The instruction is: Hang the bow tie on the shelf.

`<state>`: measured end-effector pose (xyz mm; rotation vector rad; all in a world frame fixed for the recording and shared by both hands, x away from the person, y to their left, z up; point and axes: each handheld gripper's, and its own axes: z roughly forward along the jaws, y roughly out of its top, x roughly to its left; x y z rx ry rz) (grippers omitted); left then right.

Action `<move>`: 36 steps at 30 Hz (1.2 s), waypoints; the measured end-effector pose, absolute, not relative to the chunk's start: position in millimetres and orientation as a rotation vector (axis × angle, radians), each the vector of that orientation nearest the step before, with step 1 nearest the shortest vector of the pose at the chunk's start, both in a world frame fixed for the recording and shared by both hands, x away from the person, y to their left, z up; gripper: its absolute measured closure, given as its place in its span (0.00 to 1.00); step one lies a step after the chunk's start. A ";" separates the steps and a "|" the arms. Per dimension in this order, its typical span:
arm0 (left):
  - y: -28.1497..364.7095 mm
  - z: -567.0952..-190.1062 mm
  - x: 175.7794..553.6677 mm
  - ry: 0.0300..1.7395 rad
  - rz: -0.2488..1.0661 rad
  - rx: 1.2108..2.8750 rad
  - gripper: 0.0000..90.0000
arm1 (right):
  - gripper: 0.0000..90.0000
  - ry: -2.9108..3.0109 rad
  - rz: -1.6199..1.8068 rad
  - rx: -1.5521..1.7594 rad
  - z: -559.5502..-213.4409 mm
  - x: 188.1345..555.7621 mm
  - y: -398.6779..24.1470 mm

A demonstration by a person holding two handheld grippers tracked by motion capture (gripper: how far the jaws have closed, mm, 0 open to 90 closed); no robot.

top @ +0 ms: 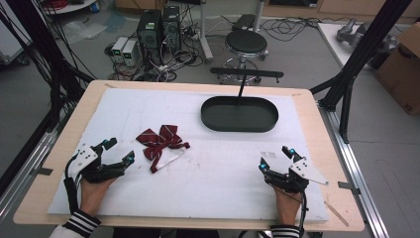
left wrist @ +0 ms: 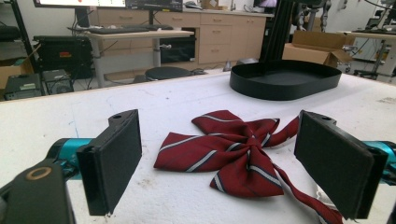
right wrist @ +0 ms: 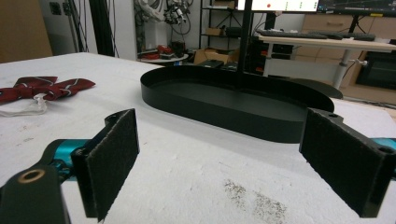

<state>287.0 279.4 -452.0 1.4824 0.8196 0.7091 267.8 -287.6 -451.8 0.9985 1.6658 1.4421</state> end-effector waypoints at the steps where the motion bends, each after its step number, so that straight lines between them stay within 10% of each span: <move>1: 279.8 -452.0 286.8 0.822 0.712 1.479 0.17 | 0.12 1.666 1.442 0.998 -451.8 267.8 -287.7; 36: 275.2 -416.9 299.2 0.845 0.709 1.607 0.19 | 0.12 1.650 1.465 1.009 -452.0 267.8 -290.2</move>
